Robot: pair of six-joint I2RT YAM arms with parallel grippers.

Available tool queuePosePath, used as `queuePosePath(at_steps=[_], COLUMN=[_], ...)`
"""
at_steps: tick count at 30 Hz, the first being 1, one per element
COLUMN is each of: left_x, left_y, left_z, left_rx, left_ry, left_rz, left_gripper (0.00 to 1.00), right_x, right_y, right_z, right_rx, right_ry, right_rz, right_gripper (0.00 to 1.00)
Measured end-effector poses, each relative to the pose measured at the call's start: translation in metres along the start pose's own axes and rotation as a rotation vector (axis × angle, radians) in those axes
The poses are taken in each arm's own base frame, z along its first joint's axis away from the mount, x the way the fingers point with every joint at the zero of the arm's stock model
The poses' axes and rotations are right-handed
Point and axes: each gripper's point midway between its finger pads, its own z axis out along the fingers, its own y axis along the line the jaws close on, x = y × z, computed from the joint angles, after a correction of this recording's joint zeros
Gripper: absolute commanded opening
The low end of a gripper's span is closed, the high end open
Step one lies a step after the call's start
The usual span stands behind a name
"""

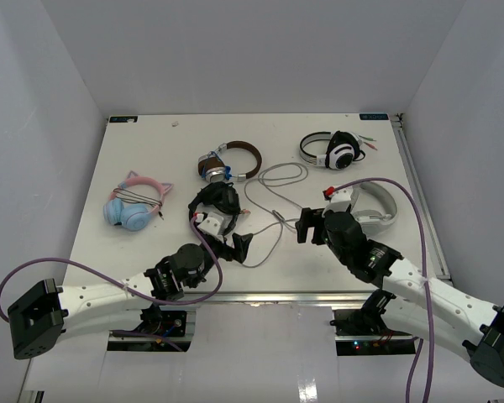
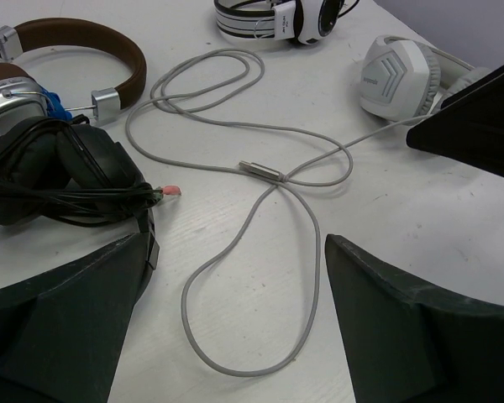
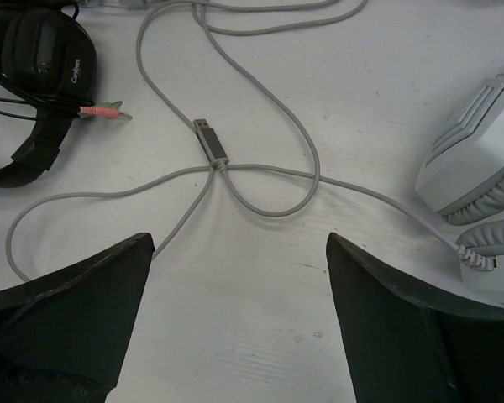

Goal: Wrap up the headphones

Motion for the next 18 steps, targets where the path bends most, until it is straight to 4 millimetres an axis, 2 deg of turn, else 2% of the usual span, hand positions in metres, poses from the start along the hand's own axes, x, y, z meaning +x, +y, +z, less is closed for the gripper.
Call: queuePosePath(at_steps=[4, 9, 13, 17, 18], left_x=[0.0, -0.001, -0.002, -0.003, -0.005], left_y=[0.0, 0.0, 0.0, 0.002, 0.003], left_z=[0.0, 0.0, 0.0, -0.001, -0.001], left_rx=[0.001, 0.001, 0.0, -0.009, -0.011], left_ry=[-0.001, -0.003, -0.005, -0.01, -0.013], left_rz=[0.003, 0.002, 0.001, -0.001, -0.002], left_gripper=[0.98, 0.98, 0.98, 0.98, 0.98], right_x=[0.0, -0.028, -0.055, -0.088, -0.095], right_y=[-0.004, -0.003, -0.011, -0.047, -0.059], right_z=[0.002, -0.001, -0.004, 0.004, 0.006], right_rx=[0.049, 0.089, 0.159, 0.312, 0.355], right_ry=[0.037, 0.002, -0.019, 0.001, -0.001], right_rz=[-0.016, 0.003, 0.049, 0.151, 0.181], right_gripper=[0.9, 0.9, 0.92, 0.98, 0.95])
